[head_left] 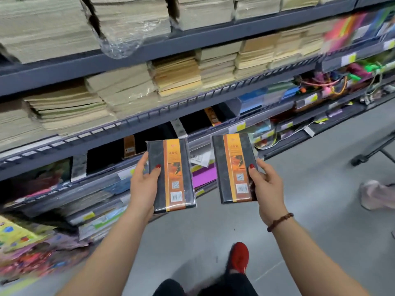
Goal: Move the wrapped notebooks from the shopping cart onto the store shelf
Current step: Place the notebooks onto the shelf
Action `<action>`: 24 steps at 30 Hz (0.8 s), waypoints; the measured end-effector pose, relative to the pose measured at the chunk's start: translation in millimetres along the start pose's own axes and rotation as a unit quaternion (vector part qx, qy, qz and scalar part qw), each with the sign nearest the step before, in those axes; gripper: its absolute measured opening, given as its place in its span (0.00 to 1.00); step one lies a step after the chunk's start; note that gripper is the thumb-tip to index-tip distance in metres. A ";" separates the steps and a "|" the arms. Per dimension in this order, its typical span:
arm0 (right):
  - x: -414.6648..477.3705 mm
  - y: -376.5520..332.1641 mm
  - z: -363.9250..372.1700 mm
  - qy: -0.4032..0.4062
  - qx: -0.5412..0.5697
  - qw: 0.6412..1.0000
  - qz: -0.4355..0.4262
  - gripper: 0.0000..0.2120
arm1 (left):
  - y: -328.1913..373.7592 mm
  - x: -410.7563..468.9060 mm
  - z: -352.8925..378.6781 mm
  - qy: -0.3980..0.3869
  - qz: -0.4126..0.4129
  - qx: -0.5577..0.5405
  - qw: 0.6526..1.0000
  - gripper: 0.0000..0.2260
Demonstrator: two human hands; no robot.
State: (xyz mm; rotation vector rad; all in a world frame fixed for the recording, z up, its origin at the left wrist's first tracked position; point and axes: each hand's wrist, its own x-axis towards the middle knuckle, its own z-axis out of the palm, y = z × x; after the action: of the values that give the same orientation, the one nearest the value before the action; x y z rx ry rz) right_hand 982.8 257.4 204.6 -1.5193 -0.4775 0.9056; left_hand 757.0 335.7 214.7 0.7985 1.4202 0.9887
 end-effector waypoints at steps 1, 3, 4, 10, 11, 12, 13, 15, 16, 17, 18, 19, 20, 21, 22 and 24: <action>15.8 -5.0 -7.5 -0.015 -0.009 1.000 0.004 0.14 | -0.9 1.6 15.1 0.014 -0.003 -0.010 1.000 0.19; 46.4 -13.4 -23.0 -0.041 -0.025 0.999 0.009 0.14 | -2.8 4.6 45.0 0.033 -0.008 -0.023 0.999 0.19; 60.7 -17.3 -30.0 -0.053 -0.036 0.998 0.011 0.14 | -3.6 5.2 58.4 0.042 -0.011 -0.028 0.999 0.19; 125.2 -36.5 -42.5 -0.094 -0.048 0.994 0.022 0.11 | -4.3 12.2 106.1 0.089 -0.016 -0.028 0.996 0.20; 133.8 -38.3 -40.9 -0.101 -0.047 0.993 0.024 0.11 | -4.1 15.8 110.3 0.095 -0.021 -0.022 0.995 0.20; 142.7 -38.5 -39.4 -0.105 -0.051 0.993 0.028 0.11 | -4.4 20.3 113.9 0.102 -0.025 -0.016 0.994 0.20; 150.9 -38.3 -37.7 -0.107 -0.055 0.992 0.033 0.10 | -4.5 25.0 117.3 0.106 -0.027 -0.013 0.994 0.19; 166.8 -36.7 -34.4 -0.107 -0.066 0.991 0.046 0.12 | -5.8 37.1 125.0 0.110 -0.031 -0.011 0.993 0.19; 173.7 -35.4 -33.6 -0.102 -0.070 0.991 0.054 0.13 | -5.8 43.3 129.0 0.111 -0.035 -0.011 0.993 0.19; 180.2 -34.5 -32.1 -0.096 -0.070 0.991 0.062 0.13 | -5.5 49.4 133.2 0.110 -0.039 -0.013 0.993 0.19; 187.0 -33.6 -30.4 -0.094 -0.070 0.991 0.066 0.13 | -5.5 55.8 136.6 0.109 -0.042 -0.016 0.993 0.20; 194.3 -33.0 -27.9 -0.096 -0.070 0.991 0.069 0.12 | -5.9 61.9 140.5 0.108 -0.044 -0.018 0.993 0.20; 202.0 -32.3 -25.8 -0.099 -0.073 0.990 0.072 0.12 | -6.9 67.4 144.0 0.110 -0.046 -0.018 0.993 0.20; 209.2 -31.0 -23.5 -0.100 -0.077 0.989 0.076 0.12 | -7.5 71.0 147.6 0.112 -0.049 -0.015 0.992 0.21; 216.2 -29.6 -21.4 -0.102 -0.082 0.988 0.079 0.13 | -7.0 72.0 151.8 0.114 -0.053 -0.015 0.992 0.21; 229.9 -26.4 -17.3 -0.111 -0.089 0.986 0.085 0.13 | -8.3 73.6 158.6 0.119 -0.061 -0.013 0.991 0.20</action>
State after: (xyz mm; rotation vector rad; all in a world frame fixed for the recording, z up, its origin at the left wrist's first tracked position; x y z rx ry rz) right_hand 1141.1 423.2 168.5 -1.6476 -0.6096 1.1984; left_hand 908.1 417.6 181.2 0.5792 1.6371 1.0312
